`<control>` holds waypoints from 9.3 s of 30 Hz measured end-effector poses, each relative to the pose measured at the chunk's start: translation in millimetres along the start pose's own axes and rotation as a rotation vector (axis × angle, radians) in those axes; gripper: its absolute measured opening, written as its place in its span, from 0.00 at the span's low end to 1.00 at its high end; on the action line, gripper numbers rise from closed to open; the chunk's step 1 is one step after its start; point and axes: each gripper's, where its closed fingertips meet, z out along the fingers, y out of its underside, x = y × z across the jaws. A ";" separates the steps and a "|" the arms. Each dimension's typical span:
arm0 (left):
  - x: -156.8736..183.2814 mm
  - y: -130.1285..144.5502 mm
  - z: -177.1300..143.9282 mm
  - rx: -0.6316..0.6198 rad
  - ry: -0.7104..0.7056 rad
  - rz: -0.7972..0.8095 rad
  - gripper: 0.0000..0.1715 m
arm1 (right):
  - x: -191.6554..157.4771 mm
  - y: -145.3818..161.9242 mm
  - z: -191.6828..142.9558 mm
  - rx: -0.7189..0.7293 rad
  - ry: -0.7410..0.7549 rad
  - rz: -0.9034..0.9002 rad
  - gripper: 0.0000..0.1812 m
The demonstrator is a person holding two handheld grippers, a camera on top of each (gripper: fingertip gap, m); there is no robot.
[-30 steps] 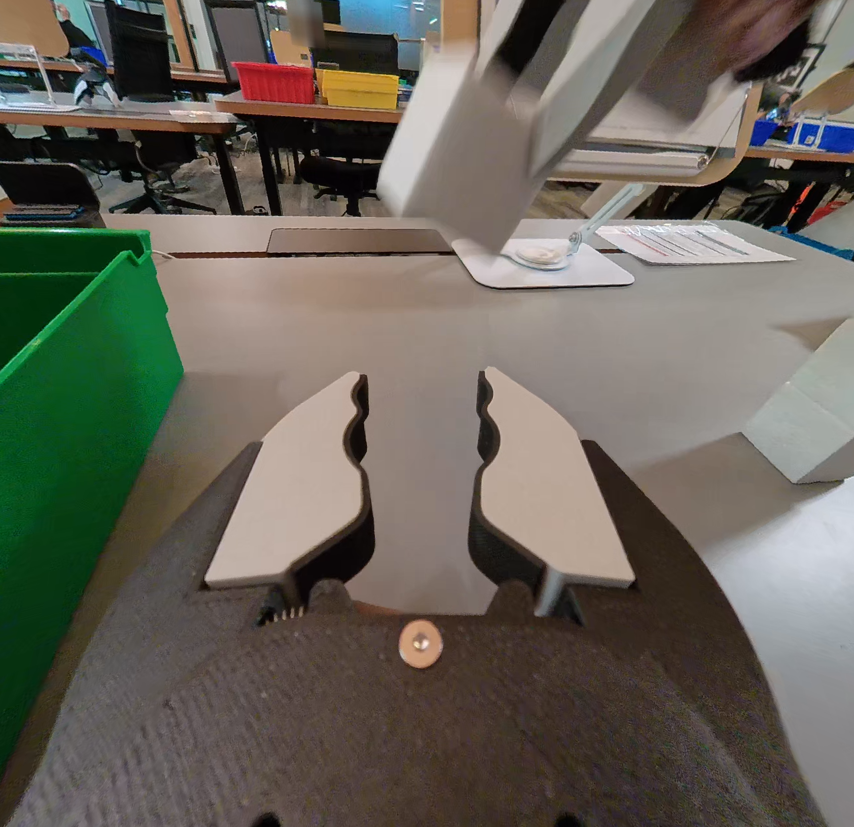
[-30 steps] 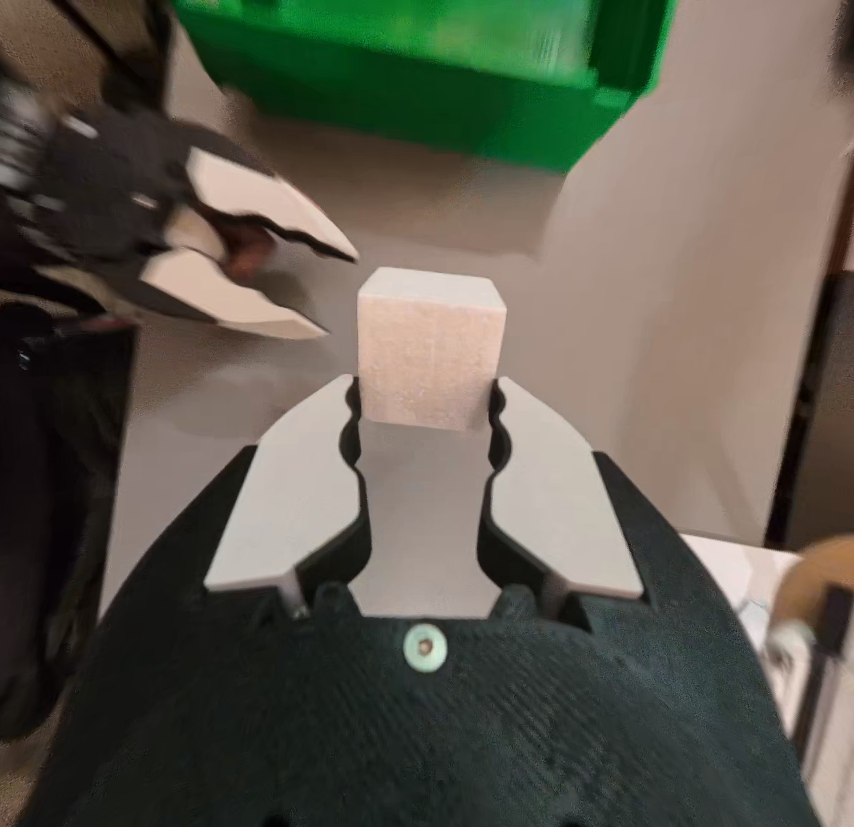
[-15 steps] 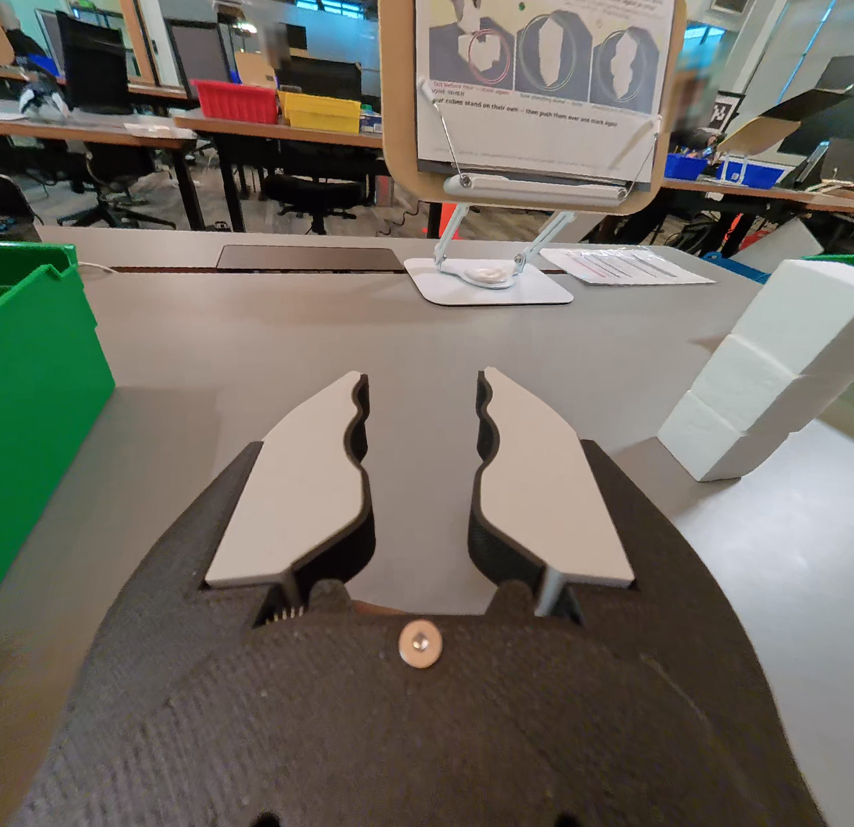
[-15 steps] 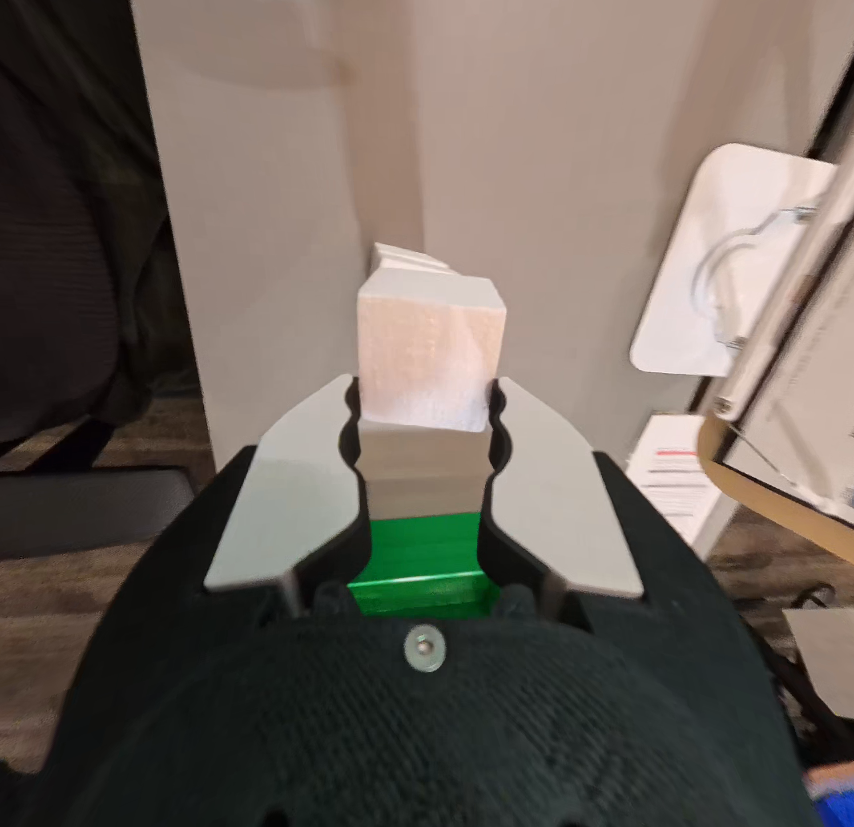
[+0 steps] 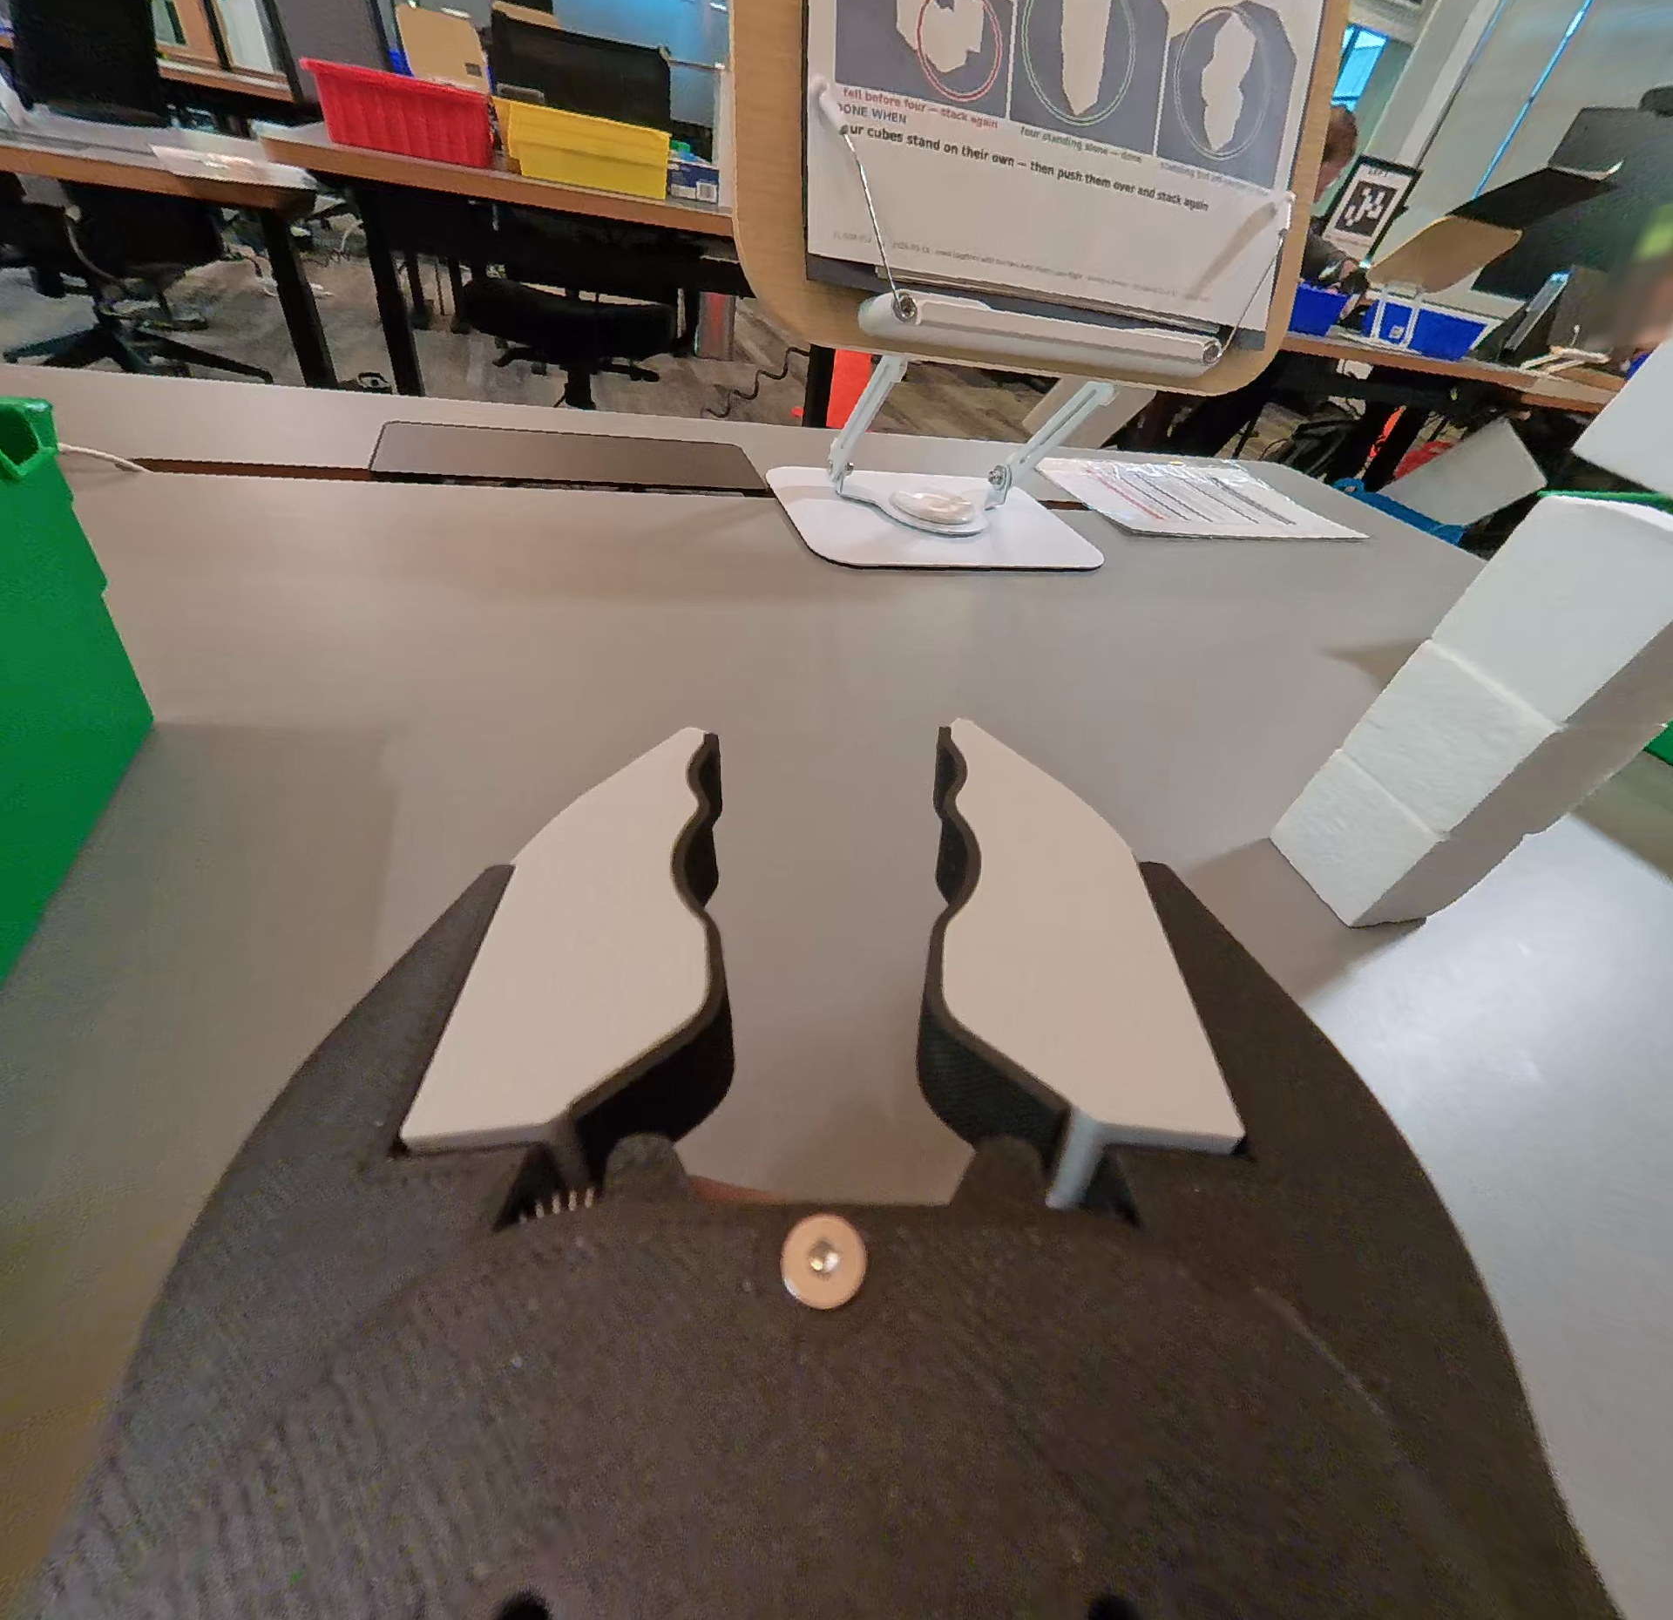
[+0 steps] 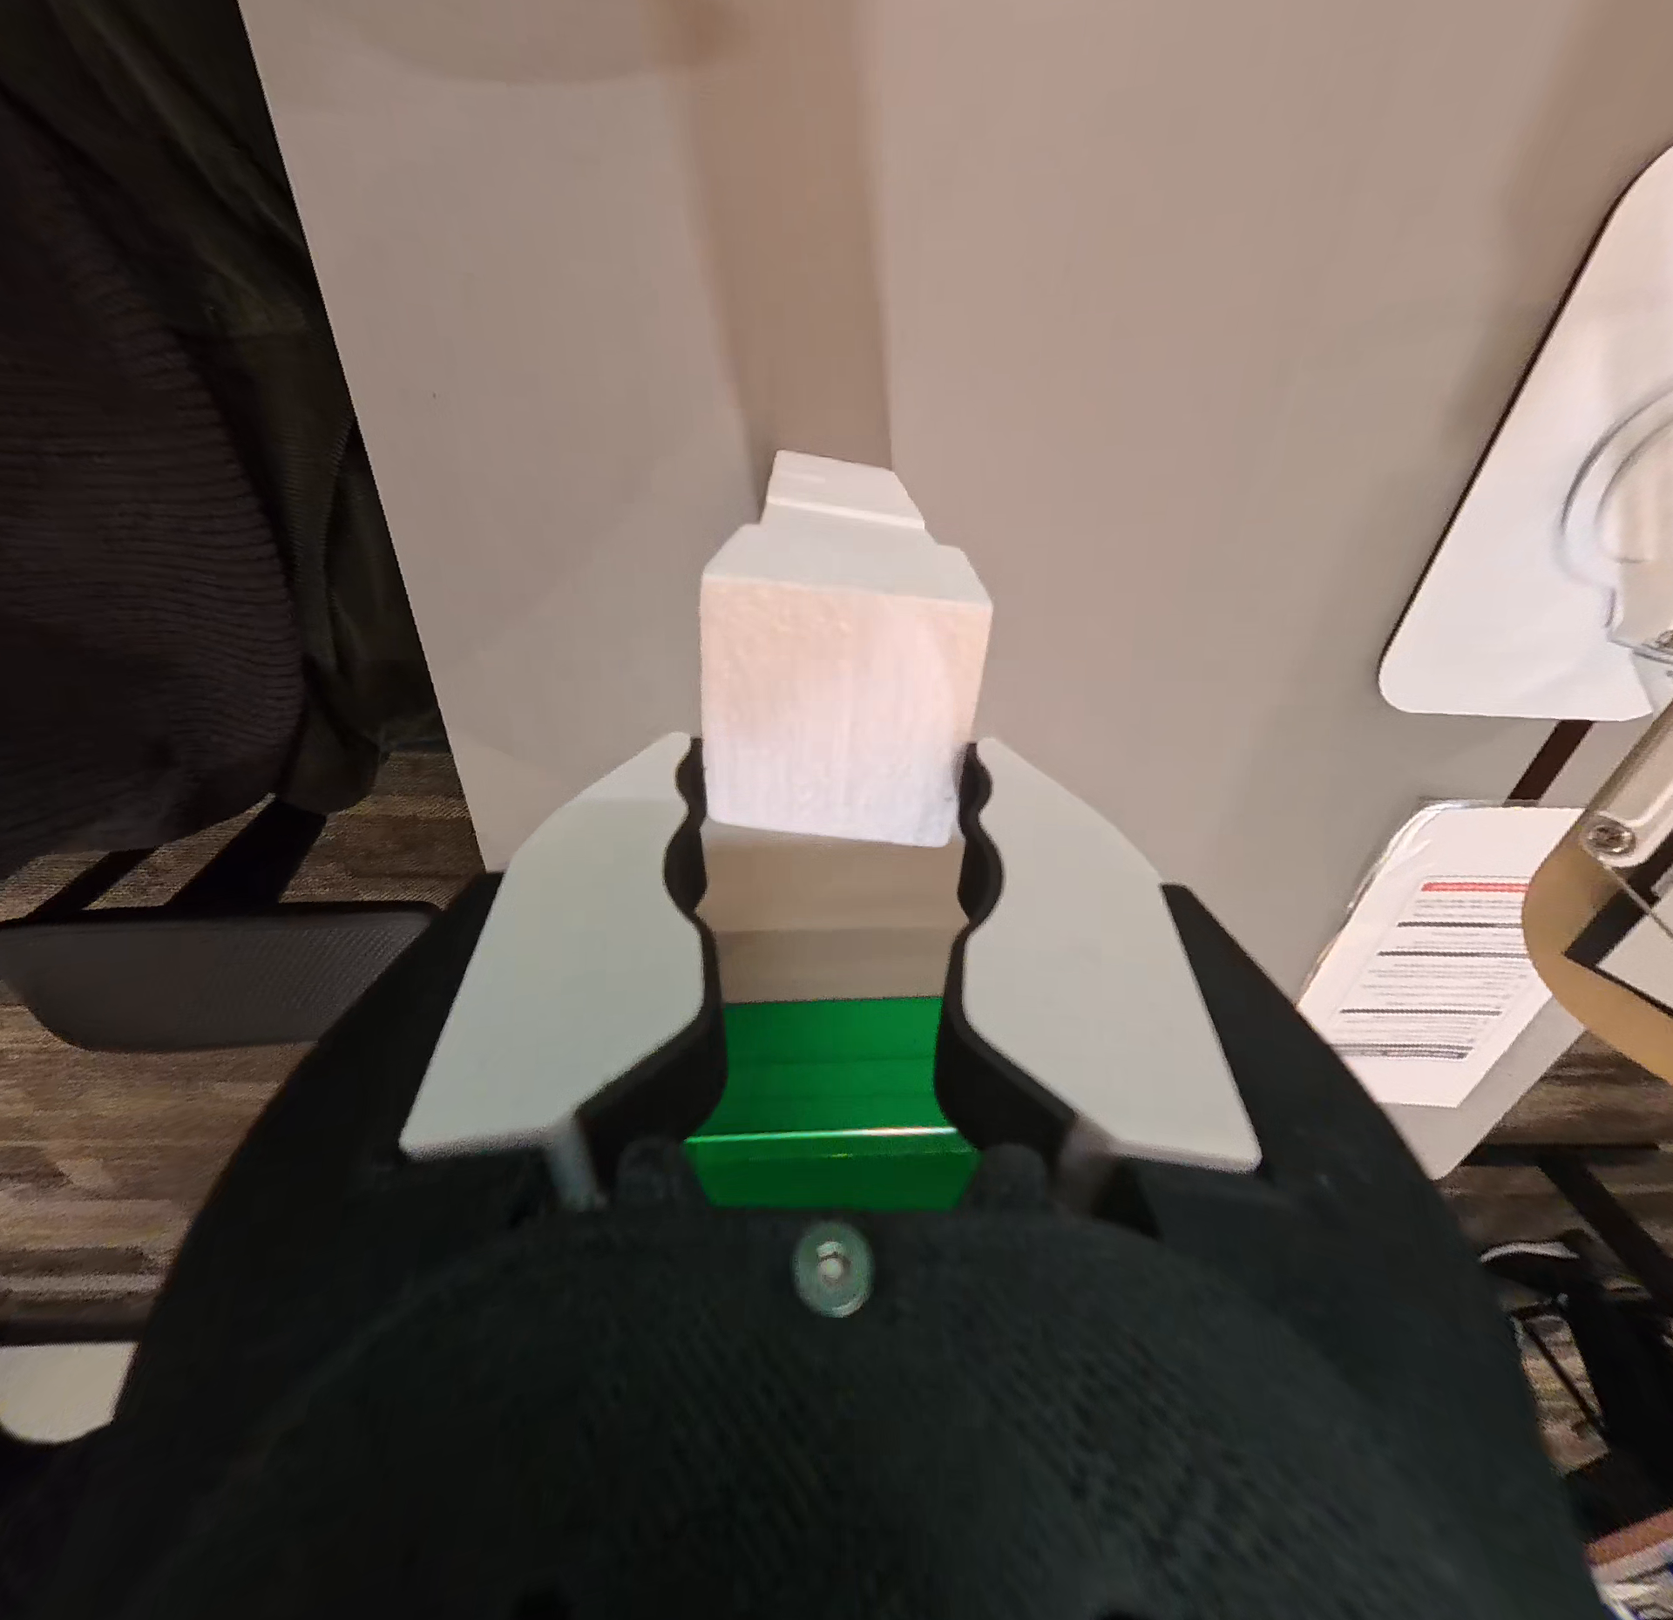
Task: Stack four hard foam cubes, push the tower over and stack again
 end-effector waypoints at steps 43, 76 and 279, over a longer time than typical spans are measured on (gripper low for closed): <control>9.1 8.4 3.0 -0.046 0.011 0.076 0.27 | 2.7 8.6 0.7 0.060 0.035 0.071 0.44; 2.7 3.3 2.5 -0.021 -0.028 0.074 0.26 | 18.6 -29.4 87.2 0.759 -0.089 1.107 0.00; -11.1 -9.9 -2.4 0.052 -0.105 0.063 0.25 | -11.2 -17.6 92.5 0.977 -0.188 0.033 0.29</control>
